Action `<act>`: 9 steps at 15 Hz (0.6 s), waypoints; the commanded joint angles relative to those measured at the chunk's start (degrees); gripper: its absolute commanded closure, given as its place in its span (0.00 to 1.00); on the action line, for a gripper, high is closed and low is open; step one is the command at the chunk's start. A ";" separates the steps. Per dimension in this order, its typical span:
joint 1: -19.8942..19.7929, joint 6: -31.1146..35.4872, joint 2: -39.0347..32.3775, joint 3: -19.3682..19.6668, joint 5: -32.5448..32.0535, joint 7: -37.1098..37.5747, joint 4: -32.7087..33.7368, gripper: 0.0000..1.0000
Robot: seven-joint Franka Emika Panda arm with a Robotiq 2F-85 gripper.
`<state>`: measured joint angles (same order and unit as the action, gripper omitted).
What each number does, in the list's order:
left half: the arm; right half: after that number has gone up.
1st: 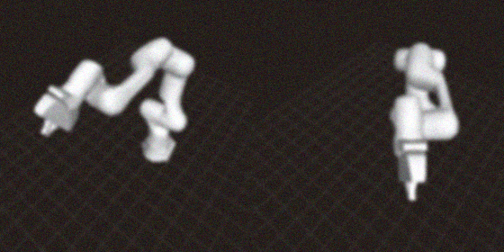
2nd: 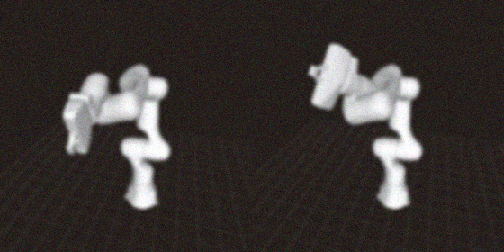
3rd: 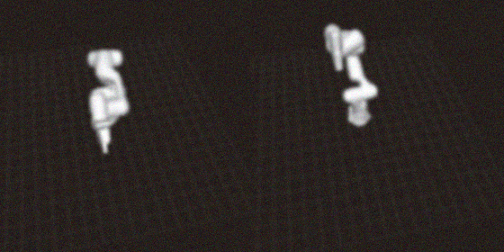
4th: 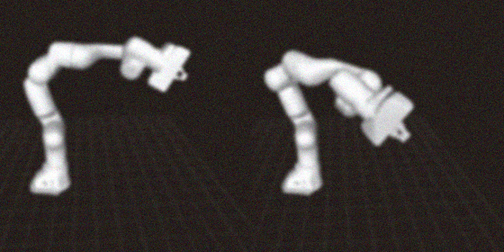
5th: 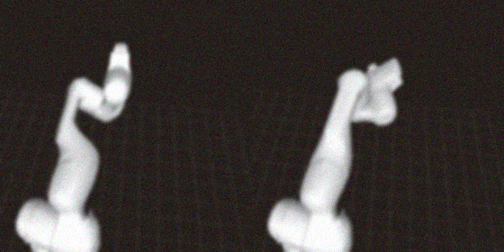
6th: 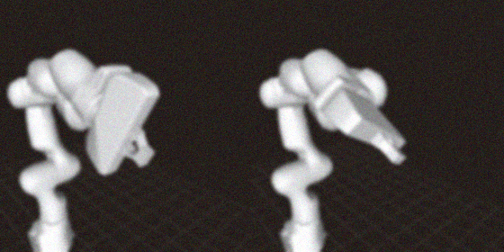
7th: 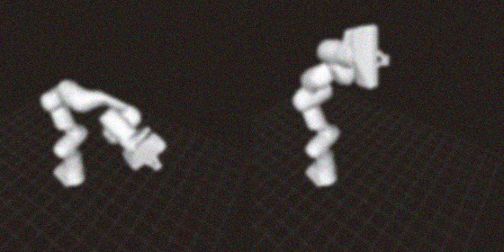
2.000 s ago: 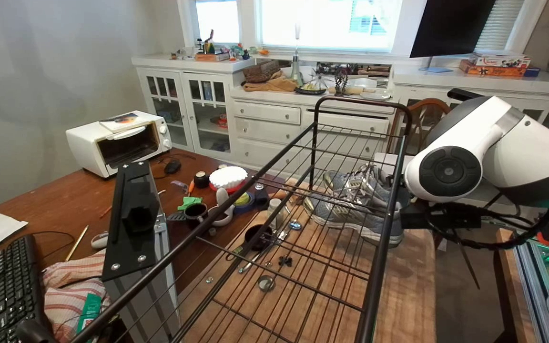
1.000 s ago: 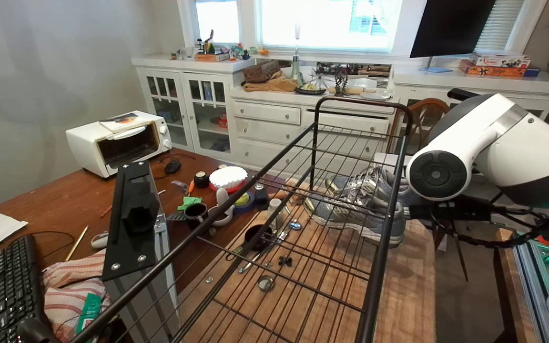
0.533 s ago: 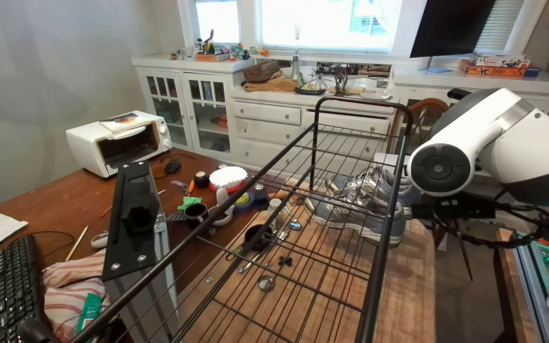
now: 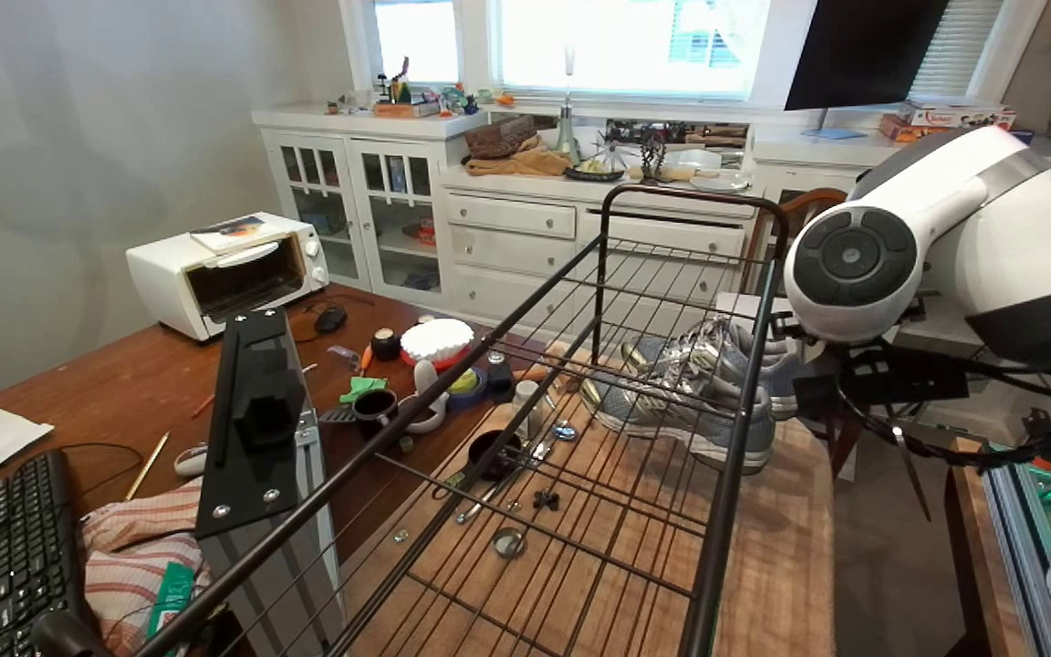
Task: Move the right sneaker to the shelf below it
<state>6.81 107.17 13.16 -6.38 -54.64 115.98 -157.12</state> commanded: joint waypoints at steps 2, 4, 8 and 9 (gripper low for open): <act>0.03 5.73 5.79 1.77 5.74 -10.05 0.05 0.00; -0.12 6.69 8.23 2.34 8.37 -14.52 -0.22 0.00; -0.75 10.15 14.02 3.81 12.99 -23.36 -0.81 0.00; 2.61 10.19 15.52 7.89 13.09 -24.47 -1.14 0.00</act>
<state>6.56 114.93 23.59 -3.48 -44.58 97.28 -157.02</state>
